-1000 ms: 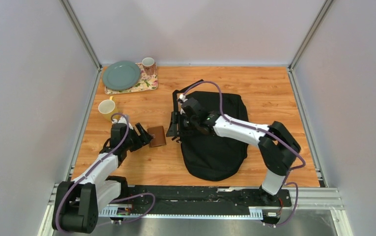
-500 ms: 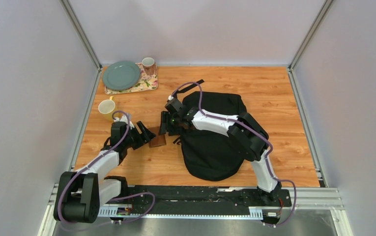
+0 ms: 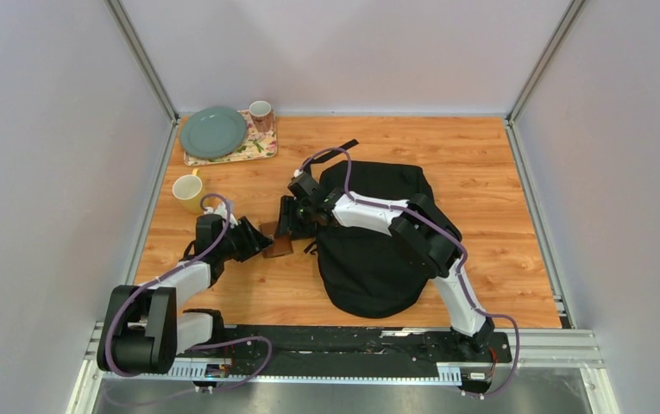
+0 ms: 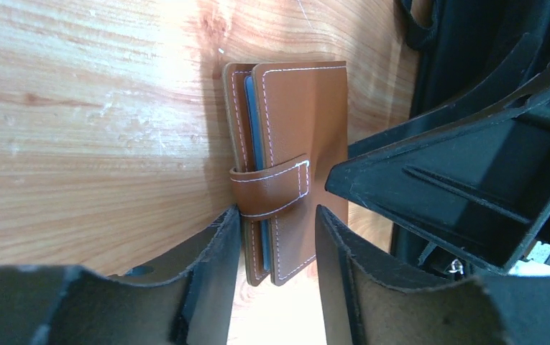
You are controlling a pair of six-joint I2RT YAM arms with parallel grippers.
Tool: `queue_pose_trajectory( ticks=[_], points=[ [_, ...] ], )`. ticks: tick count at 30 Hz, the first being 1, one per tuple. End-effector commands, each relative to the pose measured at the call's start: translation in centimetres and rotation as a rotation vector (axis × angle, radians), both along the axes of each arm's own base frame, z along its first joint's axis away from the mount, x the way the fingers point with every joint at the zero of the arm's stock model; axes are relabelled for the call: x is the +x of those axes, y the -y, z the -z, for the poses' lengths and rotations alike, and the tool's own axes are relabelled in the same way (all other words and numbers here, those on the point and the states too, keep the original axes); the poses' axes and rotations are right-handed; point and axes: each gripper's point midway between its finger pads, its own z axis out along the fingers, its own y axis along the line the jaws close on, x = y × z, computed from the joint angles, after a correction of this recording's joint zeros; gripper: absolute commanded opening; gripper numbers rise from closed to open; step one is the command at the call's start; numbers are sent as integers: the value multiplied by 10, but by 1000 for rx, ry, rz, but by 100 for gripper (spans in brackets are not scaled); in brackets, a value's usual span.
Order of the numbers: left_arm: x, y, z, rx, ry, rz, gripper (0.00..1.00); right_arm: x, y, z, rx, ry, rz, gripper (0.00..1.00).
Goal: Pack the student bag
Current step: Pick up the personal item from the center of the board.
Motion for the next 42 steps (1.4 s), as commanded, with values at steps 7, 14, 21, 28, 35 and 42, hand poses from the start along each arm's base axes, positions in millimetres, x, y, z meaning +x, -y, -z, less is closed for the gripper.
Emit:
queue_pose_trajectory(
  ticks=[7, 14, 21, 28, 35, 42],
  points=[
    [-9, 14, -4, -68, 8, 78, 23, -7, -10, -9, 82, -23, -21, 34],
    [-7, 13, -16, -56, 59, 82, 0, -9, -9, -24, 125, -10, -29, 6],
    [-8, 13, -24, -46, 101, 99, 0, -13, -8, -42, 155, 11, -41, 17],
    [-2, 5, -45, 15, 158, 84, 0, -6, 5, -92, 175, 140, -35, 36],
    [0, 2, -71, 40, 224, 80, 0, -19, 22, -132, 220, 202, -54, 37],
    [-19, 25, -95, -87, 295, 195, 0, -46, 57, -153, 230, 242, -66, 38]
  ],
)
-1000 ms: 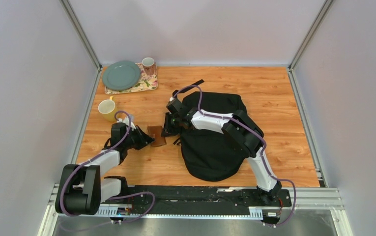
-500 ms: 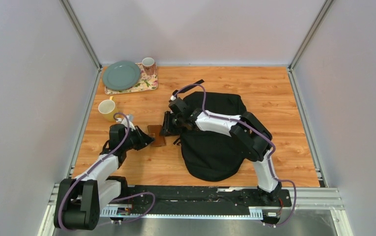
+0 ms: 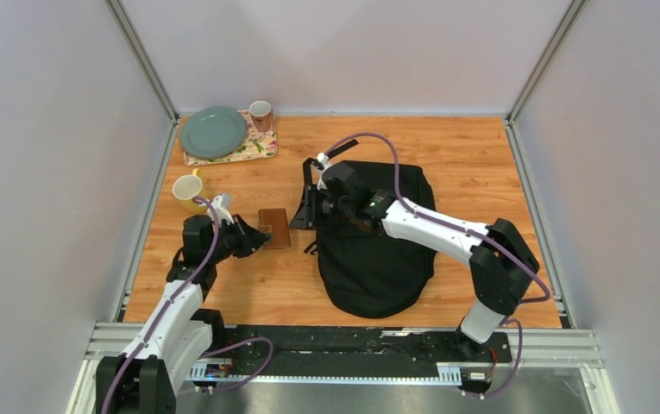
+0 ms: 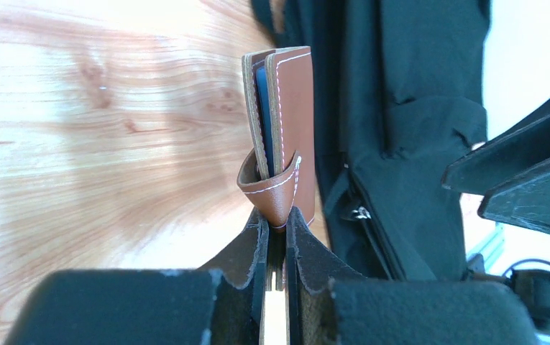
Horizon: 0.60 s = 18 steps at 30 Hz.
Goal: Pack the student bag
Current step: Pick up the personal item from the center of the board.
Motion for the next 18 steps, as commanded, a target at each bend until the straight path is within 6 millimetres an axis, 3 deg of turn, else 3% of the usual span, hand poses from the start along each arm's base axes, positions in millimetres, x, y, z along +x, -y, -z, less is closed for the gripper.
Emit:
queue_pose_trajectory(
  ticks=[1, 7, 11, 18],
  points=[
    [-10, 18, -31, -76, 88, 109, 0, -19, 26, -23, 22, 70, -4, 41],
    [-26, 25, -34, -99, 106, 172, 0, -34, 54, -29, 0, 132, -21, 74],
    [-33, 29, -41, -124, 117, 198, 0, -51, 64, -32, 27, 120, -54, 76],
    [-51, 45, -56, -234, 126, 317, 0, -78, 61, -42, 163, 82, -129, 75]
  ],
)
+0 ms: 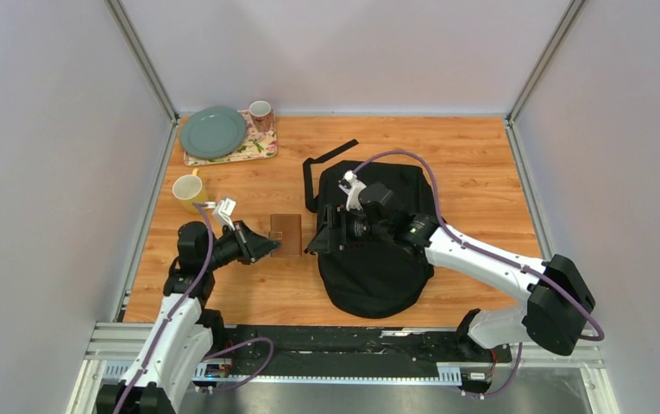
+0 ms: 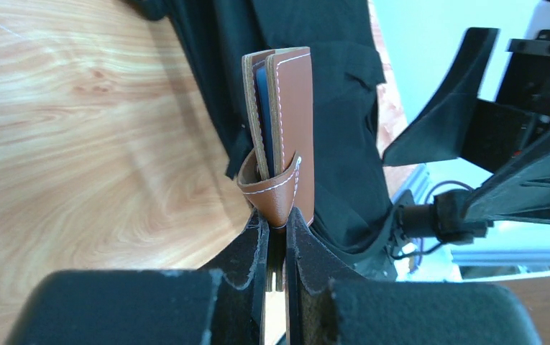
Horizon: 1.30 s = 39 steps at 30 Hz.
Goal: Pack the student bag
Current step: Pick up the personal item from the center of the board.
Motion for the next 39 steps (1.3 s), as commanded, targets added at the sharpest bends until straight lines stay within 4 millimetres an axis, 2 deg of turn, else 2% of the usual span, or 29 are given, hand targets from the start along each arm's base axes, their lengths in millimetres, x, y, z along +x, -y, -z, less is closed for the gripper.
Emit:
queue_pose_trajectory(
  ticks=[1, 5, 6, 10, 13, 19, 24, 29, 30, 31, 33, 35, 38, 39],
  points=[
    [-16, 15, -17, -91, 36, 123, 0, -15, -8, -24, 140, 19, -63, 75],
    [-22, 21, -22, -151, 35, 161, 0, -15, -9, -24, 159, 11, -56, 75],
    [-24, 23, -32, -169, 79, 192, 0, -15, -10, -24, 162, 11, -62, 74],
    [-34, 31, -46, -228, 87, 279, 0, -11, -12, -22, 168, 0, -40, 74],
    [-44, 41, -51, -233, 95, 368, 0, -4, -15, -29, 222, 10, 10, 73],
    [-50, 54, -59, -249, 101, 441, 0, 4, -18, -38, 275, 33, 39, 69],
    [-45, 55, -56, -249, 99, 425, 0, 1, -12, -33, 274, 28, 52, 53],
    [-44, 57, -66, -255, 125, 452, 0, -1, -10, -38, 293, 42, 31, 37],
    [-43, 57, -65, -254, 115, 456, 0, -1, -10, -39, 301, 44, 31, 28],
    [-42, 57, -64, -248, 117, 457, 0, -2, -10, -40, 307, 48, 28, 24],
    [-42, 58, -66, -248, 121, 469, 0, -3, -9, -44, 317, 60, 20, 19],
    [-44, 59, -67, -254, 111, 480, 0, -3, -7, -45, 317, 65, 21, 18],
    [-43, 60, -65, -255, 101, 484, 0, -5, -4, -48, 325, 72, 22, 11],
    [-42, 60, -62, -255, 85, 476, 4, -4, -3, -48, 325, 75, 31, 6]
  ],
)
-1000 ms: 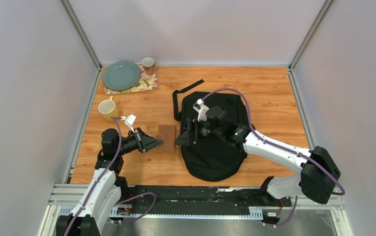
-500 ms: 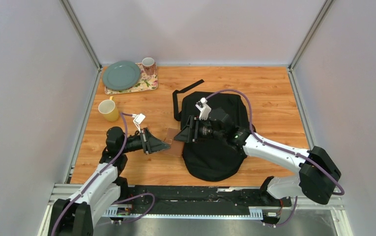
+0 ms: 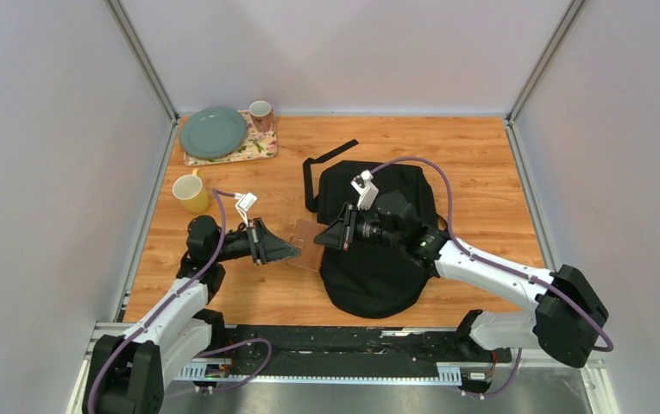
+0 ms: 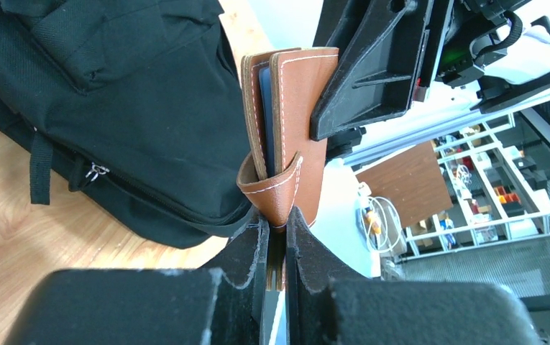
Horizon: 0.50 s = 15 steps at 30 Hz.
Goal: Pack the student bag
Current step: Pick up the personal item from the center of the board.
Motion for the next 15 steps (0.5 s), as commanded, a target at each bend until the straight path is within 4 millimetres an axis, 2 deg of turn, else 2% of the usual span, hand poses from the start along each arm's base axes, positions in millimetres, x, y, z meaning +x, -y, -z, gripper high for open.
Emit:
queue_pose_trajectory(
  ticks=[1, 2, 4, 5, 7, 8, 9, 10, 11, 12, 13, 15],
  points=[
    [2, 3, -17, -12, 77, 27, 14, -2, 3, -24, 65, 66, 4, 3],
    [1, 4, -15, -12, 77, 32, 47, -1, 6, -22, 54, 63, 17, 0],
    [2, 4, -17, -7, 107, 23, 64, 5, 16, -21, 35, 83, 76, 0],
    [5, 4, -19, 0, 120, 8, 68, 5, 24, -13, -10, 69, 107, 0],
    [12, 2, -14, 43, 140, -32, 71, 16, 44, -18, -40, 118, 218, 0],
    [17, 2, -21, 56, 165, -47, 71, 16, 56, -9, -91, 105, 254, 0],
    [22, -1, -15, 87, 133, -83, 71, 27, 72, -3, -134, 118, 357, 0],
    [28, -2, -20, 108, 173, -98, 72, 27, 87, -13, -126, 143, 405, 0],
    [31, -2, -21, 118, 179, -111, 72, 27, 99, -6, -166, 139, 442, 0],
    [37, -4, -17, 138, 159, -136, 72, 33, 115, -6, -188, 156, 523, 0],
    [44, -4, -24, 150, 189, -147, 73, 31, 130, -10, -182, 170, 569, 0],
    [56, -3, -23, 175, 172, -170, 73, 35, 160, -3, -230, 169, 695, 0]
  ],
)
